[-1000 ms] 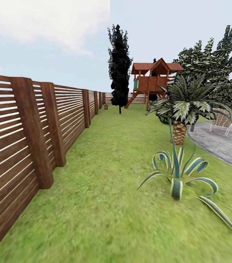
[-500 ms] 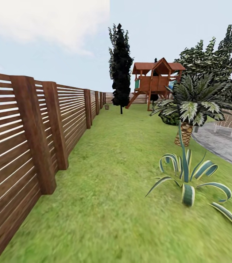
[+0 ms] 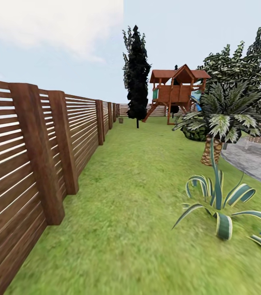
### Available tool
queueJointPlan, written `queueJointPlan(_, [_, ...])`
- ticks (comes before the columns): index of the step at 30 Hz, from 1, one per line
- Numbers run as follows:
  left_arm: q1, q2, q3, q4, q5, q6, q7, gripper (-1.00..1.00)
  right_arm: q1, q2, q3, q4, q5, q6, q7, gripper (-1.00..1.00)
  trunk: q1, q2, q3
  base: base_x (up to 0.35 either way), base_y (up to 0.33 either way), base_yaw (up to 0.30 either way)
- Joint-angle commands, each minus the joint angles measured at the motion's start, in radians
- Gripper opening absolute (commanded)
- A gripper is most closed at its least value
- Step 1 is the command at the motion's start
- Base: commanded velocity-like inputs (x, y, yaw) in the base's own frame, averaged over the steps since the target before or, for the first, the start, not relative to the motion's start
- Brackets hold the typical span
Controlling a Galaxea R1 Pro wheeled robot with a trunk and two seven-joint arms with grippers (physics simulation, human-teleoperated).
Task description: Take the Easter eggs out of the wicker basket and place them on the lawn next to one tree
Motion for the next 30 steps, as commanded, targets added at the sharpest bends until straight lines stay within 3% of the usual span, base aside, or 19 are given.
queueJointPlan(1, [0.0, 0.0, 0.003, -0.001, 0.01, 0.0, -0.005, 1.0, 0.0, 0.0, -0.005, 0.001, 0.001, -0.004, 0.001, 1.0, 0.0, 0.0, -0.001, 0.256, 0.149, 0.0])
queueJointPlan(30, [0.0, 0.0, 0.004, -0.001, 0.011, 0.0, -0.005, 1.0, -0.001, 0.0, -0.003, 0.001, 0.001, -0.004, 0.001, 1.0, 0.0, 0.0, -0.012, 0.256, 0.144, 0.0])
